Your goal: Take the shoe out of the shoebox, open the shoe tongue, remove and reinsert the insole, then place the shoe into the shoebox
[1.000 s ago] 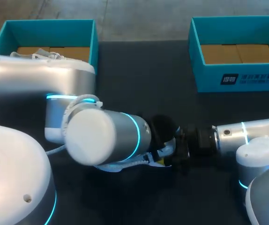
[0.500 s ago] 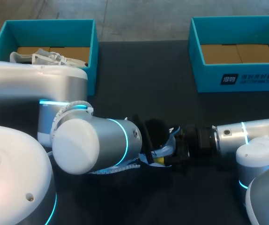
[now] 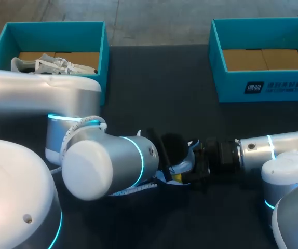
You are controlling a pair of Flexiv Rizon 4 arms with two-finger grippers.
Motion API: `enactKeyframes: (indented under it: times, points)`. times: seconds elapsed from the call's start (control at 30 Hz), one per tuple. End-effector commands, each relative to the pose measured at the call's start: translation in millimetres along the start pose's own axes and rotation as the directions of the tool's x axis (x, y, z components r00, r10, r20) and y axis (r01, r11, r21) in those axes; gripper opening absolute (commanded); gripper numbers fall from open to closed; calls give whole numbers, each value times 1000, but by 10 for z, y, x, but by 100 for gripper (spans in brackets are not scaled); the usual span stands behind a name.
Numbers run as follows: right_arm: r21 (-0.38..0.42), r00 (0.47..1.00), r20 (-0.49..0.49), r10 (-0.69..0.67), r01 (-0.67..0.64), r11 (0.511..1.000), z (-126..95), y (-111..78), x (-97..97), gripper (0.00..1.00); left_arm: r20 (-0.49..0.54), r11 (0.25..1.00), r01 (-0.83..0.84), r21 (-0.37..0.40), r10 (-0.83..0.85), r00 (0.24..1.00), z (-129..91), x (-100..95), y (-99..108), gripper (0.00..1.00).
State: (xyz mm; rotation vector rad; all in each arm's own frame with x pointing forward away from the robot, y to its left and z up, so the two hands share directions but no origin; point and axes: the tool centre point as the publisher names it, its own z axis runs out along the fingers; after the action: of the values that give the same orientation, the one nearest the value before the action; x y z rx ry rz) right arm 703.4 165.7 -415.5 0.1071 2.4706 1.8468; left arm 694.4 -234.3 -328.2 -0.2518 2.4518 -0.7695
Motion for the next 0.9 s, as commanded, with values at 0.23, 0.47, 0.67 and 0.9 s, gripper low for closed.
enactKeyframes:
  times: [0.23,0.47,0.67,0.9]
  points:
    - [3,1000,1,0,0,1000,-1,10,9,0,19,1000,-14,24,14,1000,79,21,-3,31]
    - [3,1000,1,0,0,1000,-1,10,9,0,19,999,-23,29,22,1000,164,-25,-1,28]
    - [3,1000,1,0,0,1000,-1,10,9,0,15,999,-23,35,22,1000,201,-61,8,14]
    - [3,1000,1,0,0,1000,-1,10,9,0,4,999,-15,50,15,1000,179,-85,21,0]
